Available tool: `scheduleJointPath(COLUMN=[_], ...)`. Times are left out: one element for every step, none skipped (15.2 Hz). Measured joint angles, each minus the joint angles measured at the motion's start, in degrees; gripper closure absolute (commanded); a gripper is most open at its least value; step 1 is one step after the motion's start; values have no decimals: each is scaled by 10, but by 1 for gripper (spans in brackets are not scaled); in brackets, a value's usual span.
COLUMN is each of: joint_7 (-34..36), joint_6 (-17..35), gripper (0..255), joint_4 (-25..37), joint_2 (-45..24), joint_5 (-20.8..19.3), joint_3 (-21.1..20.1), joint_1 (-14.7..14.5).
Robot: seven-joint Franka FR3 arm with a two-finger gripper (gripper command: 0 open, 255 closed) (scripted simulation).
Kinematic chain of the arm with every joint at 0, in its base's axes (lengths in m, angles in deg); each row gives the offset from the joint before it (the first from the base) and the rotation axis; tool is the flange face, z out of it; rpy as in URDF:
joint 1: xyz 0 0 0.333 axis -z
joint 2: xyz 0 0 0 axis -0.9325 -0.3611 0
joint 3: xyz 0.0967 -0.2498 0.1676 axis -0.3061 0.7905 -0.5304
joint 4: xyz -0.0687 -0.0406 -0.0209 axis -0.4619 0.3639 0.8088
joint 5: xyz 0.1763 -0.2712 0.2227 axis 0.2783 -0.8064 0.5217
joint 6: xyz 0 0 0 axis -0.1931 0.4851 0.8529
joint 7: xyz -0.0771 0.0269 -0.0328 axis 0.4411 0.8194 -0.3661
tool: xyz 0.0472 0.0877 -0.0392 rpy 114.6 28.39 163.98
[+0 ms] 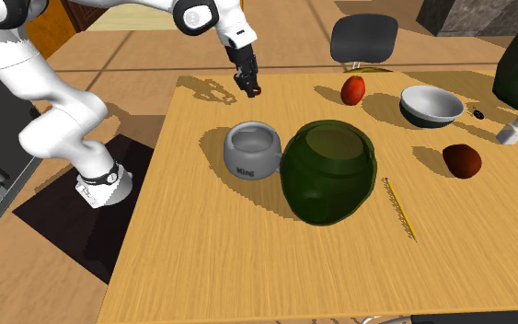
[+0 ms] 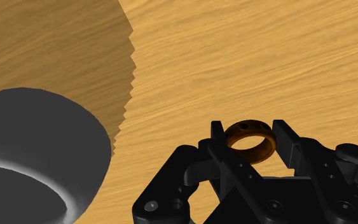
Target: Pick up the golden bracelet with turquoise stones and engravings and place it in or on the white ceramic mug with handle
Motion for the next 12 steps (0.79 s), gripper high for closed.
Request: scheduleJointPath(joint_7=[-3,-5,-8,-8,-8,-8,-13,-14,-13,-13,-13,-12], joint_6=[-8,-15,-23,-31,-38,-45,-52,-59,-68,-76,-84,-92], gripper=[255,255,255,255,255,255,255,255,255,255,255,255], joint_4=[8,12,18,25,31,38,41,49,60,66,74,83], joint_2=[1,5,7,8,9,9,13,13,10,11,11,11], joint_5=[1,4,6,6,6,6,10,10,8,8,8,8], joint_3=[2,3,5,5,5,6,9,9,9,10,9,9], joint_1=[0,0,0,0,0,0,0,0,1,1,1,1])
